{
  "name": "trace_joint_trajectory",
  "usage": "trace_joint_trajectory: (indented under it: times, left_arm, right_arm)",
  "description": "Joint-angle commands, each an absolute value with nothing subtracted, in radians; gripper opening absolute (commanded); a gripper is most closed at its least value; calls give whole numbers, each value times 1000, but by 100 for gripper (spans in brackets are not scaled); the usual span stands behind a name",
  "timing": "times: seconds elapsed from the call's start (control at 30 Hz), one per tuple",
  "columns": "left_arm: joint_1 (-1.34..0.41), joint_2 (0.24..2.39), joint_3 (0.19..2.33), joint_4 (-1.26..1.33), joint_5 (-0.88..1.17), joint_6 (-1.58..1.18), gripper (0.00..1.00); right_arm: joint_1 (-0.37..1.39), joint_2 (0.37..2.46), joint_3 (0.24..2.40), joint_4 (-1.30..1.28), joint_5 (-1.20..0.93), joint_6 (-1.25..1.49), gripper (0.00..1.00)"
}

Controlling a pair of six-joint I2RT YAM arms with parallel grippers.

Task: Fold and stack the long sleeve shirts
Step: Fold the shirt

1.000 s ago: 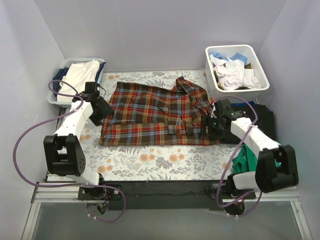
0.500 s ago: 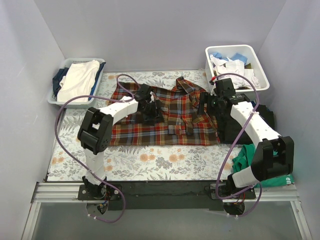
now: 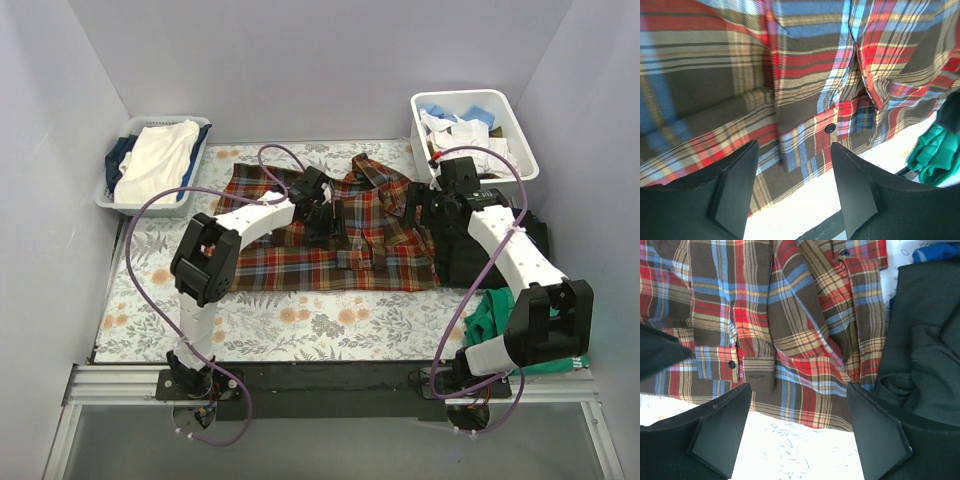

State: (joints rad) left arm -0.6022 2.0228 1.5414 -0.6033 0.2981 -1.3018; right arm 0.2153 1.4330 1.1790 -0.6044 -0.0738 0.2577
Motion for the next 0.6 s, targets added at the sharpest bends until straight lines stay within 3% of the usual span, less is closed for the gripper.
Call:
trace_joint_trajectory:
  times: [0.0,0.23,0.33,0.37,0.47,0.57]
  left_arm:
    - [-621,2052,1580,-656,304,-1278,58]
    - [-643,2078,1582,-646,318,-1272,53]
    - [-646,2098,1601,-667,316,-1263,35]
    - [-646,2091,1615,-675,310,-1258,20]
    - [-644,2050,1635,-716,249,-1243,0]
    - [-640,2005,1663,-756,193,-1239,0]
  right_arm:
    - [198,1401,1177,-586,-74,256,85]
    - [187,1391,1158,-581,-75,258,86]
    - [186,1388,1154,-578,-74,259,85]
    - [184,1388,1154,-578,-72,259,85]
    - [180,1387,1149,-575,-69,262,85]
    - [179,1388,1147,-568,-68,267,85]
